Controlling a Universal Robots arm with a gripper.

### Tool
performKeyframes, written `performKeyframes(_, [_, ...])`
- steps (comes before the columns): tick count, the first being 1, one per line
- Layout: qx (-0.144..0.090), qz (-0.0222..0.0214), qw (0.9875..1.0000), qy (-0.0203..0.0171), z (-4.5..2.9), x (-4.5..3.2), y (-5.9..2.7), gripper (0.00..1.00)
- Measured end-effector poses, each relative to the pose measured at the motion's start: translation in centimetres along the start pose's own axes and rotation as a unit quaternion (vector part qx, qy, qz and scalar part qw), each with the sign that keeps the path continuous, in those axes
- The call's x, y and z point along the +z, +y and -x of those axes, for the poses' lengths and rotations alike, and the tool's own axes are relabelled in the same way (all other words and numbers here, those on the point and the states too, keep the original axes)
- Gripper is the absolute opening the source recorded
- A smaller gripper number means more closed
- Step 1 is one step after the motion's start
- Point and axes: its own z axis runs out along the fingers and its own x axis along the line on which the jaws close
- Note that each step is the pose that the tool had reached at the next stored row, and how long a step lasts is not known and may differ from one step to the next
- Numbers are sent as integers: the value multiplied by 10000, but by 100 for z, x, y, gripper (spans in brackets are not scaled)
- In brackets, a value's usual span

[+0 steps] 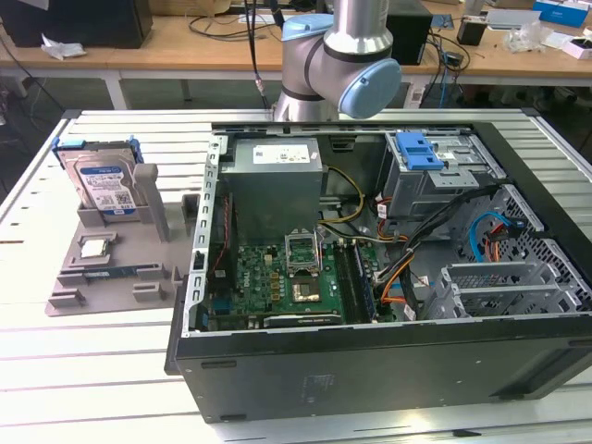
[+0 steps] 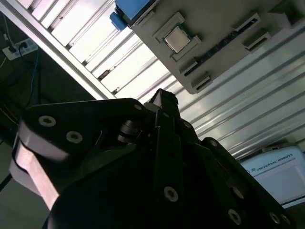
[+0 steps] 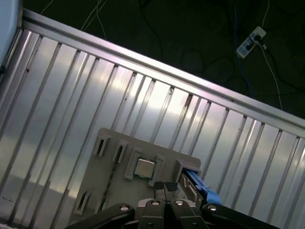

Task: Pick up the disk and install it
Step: 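Pick up the disk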

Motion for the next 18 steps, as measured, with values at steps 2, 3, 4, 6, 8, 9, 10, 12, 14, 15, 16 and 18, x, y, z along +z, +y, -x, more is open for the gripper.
performKeyframes(2, [298, -6, 9996, -12, -1, 0, 0, 11])
performKeyframes(3, [386, -8, 9993, -14, -1, 0, 0, 11])
performKeyframes(4, [457, -9, 9990, -15, -1, 0, 0, 11])
performKeyframes(6, [600, -9, 9982, -14, -1, 0, 0, 11])
performKeyframes(8, [833, -11, 9965, -11, -2, 0, 0, 11])
performKeyframes(9, [941, -13, 9956, -13, -1, 1, 0, 11])
performKeyframes(10, [1035, -15, 9946, -17, -1, 1, 0, 11])
performKeyframes(12, [1099, -16, 9939, -20, 0, 1, 0, 11])
performKeyframes(14, [1202, -18, 9927, -24, -1, 2, 0, 11])
performKeyframes(15, [1293, -20, 9916, -28, -1, 4, 0, 11])
performKeyframes(16, [1355, -21, 9908, -31, -1, 4, 0, 11])
performKeyframes(18, [1512, -23, 9885, -35, -1, 7, 0, 11])
